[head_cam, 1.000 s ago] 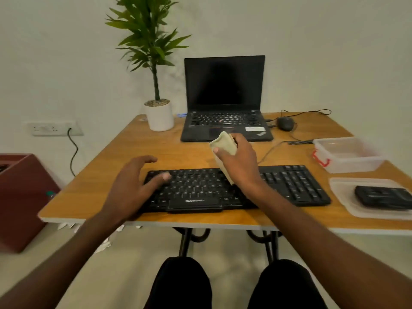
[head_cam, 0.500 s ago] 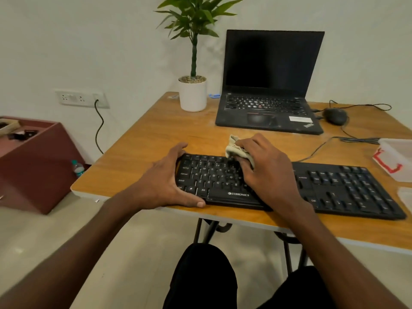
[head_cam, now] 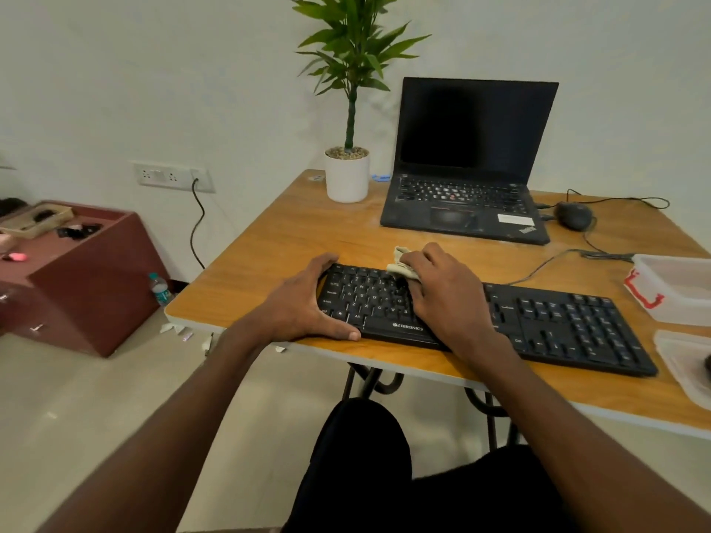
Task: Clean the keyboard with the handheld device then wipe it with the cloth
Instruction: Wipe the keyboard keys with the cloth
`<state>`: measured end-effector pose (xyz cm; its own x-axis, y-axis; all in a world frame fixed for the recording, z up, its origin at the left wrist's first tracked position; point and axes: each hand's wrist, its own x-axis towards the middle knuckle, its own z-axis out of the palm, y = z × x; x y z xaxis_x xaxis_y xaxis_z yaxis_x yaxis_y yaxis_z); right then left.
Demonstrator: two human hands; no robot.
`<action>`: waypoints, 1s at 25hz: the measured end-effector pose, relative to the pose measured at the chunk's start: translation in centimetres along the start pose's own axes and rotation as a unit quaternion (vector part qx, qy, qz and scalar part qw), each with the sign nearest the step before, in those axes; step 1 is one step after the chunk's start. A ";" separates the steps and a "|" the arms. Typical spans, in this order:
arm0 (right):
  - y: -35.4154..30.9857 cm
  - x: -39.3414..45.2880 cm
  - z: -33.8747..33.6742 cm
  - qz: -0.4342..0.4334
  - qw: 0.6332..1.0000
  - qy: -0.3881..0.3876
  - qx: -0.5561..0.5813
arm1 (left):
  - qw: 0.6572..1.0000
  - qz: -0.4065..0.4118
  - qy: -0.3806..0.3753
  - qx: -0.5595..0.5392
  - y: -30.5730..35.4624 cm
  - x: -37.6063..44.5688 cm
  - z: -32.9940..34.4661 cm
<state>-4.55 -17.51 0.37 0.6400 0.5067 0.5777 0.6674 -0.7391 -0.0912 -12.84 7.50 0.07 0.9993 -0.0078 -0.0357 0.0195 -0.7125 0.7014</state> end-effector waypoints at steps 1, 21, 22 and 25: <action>-0.1 0.0 0.0 -0.002 1.000 -0.010 0.000 | 1.000 0.000 0.002 0.000 -0.1 0.1 0.0; -6.9 6.6 2.6 0.082 0.970 -0.116 0.196 | 0.998 0.024 0.056 0.028 -0.6 1.0 0.4; -6.6 6.8 2.5 0.079 0.973 -0.146 0.162 | 0.998 0.019 0.055 0.028 -0.6 1.1 0.4; -5.0 7.7 1.5 0.120 0.973 -0.172 0.091 | 0.999 0.002 0.045 0.026 -0.5 1.1 0.2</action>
<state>-2.36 -9.28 4.09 0.8550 0.4705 0.2182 0.5186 -0.7800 -0.3502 -11.72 7.74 -0.49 0.9982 0.0501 0.0328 0.0157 -0.7479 0.6637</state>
